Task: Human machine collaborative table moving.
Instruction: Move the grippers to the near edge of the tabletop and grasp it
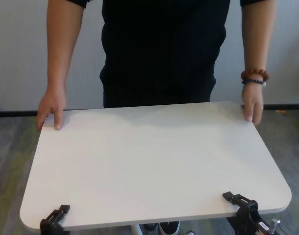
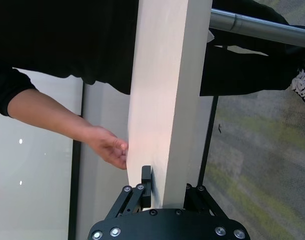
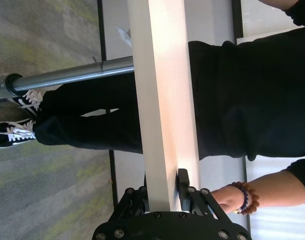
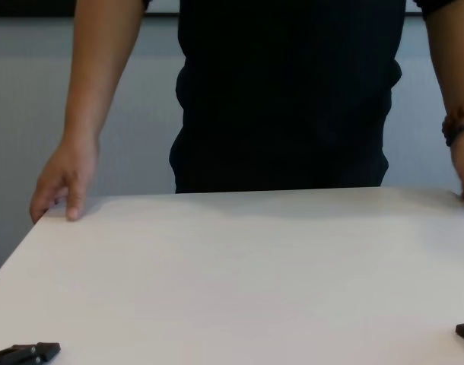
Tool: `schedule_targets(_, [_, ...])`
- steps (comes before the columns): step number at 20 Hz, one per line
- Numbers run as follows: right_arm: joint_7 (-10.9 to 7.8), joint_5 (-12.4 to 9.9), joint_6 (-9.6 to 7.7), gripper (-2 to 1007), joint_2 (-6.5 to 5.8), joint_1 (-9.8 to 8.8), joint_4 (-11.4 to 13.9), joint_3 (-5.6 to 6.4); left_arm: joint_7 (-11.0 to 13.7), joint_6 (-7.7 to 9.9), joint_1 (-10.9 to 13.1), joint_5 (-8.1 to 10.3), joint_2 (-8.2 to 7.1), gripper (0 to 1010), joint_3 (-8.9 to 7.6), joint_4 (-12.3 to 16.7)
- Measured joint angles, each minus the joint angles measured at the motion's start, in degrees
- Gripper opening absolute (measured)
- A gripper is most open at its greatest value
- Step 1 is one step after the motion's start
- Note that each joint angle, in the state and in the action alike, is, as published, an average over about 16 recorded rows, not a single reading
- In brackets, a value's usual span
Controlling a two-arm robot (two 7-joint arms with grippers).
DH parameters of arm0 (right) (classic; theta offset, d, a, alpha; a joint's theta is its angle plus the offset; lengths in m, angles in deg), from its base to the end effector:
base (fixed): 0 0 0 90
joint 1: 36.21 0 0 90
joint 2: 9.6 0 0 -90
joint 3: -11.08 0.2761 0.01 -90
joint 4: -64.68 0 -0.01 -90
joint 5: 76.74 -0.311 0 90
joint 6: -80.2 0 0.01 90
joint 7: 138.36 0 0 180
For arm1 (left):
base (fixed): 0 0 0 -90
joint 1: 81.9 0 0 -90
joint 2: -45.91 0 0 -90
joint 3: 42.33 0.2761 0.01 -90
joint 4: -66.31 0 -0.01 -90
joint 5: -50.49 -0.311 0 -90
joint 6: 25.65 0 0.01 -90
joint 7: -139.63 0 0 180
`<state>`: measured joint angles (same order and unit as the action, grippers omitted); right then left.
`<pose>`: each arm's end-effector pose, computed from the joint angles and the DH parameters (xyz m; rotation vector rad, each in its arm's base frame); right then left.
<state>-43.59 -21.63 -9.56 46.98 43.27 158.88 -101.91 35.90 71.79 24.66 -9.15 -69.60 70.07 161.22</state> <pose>0.2464 -0.0367 -0.3411 -0.9899 -1.1065 -0.7951 0.2114 -0.0011 -0.3631 1.0084 -1.0759 1.0004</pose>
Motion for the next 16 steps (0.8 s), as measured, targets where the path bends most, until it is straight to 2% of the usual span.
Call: schedule_targets(16, [0.0,0.0,0.0,268,0.0,0.0,0.0,0.0,0.0,0.0,0.0,0.0,0.0,274,0.0,0.0])
